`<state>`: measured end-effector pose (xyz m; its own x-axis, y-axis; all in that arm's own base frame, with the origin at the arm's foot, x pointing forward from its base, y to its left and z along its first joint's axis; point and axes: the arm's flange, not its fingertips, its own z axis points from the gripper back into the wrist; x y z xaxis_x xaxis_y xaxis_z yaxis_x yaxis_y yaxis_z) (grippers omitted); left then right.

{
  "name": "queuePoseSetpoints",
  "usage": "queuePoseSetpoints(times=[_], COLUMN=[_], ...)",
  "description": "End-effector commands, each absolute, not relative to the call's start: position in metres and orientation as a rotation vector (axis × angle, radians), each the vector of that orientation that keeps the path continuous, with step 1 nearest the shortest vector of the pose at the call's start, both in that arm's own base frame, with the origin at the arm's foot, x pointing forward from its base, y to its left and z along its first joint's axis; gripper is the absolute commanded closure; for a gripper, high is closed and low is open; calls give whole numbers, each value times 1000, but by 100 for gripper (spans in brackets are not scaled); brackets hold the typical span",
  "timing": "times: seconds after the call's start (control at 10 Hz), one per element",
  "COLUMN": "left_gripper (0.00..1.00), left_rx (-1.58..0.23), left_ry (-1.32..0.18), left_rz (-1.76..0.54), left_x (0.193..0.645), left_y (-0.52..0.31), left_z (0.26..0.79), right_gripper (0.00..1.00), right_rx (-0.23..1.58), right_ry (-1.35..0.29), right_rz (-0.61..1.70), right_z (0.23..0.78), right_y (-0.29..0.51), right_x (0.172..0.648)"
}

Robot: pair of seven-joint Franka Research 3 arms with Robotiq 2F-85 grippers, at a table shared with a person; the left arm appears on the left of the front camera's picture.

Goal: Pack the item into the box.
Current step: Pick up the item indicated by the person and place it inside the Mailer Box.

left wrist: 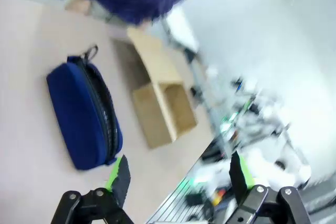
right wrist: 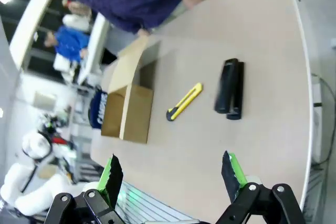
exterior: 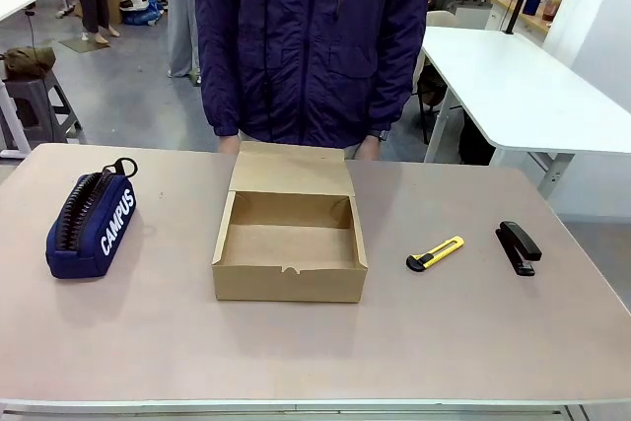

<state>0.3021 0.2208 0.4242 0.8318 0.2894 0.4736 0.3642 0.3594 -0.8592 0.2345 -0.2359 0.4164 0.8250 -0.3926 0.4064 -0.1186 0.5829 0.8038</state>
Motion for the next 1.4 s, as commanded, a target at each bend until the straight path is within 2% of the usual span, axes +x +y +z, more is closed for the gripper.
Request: queuePoseSetpoints(times=[0.0,0.2,0.3,0.4,1.3], left_gripper=[0,0,0,0,0], left_rx=[-1348,-1359,-1275,-1375,-1375], left_ry=[-672,-653,-617,-647,-647], left_rz=[69,120,131,145,145], left_x=[325,330,338,328,328], left_y=[210,187,169,207,207], left_z=[409,403,404,397,397], right_gripper=[0,0,0,0,0], right_rx=[1105,1115,1021,1099,1099], right_ry=[-700,-723,-786,-695,-695], right_rz=[-229,-251,-307,-308,-308], right_z=[387,378,381,375,375], right_y=[-247,-249,-246,-255,-255], right_x=[249,248,250,235,235])
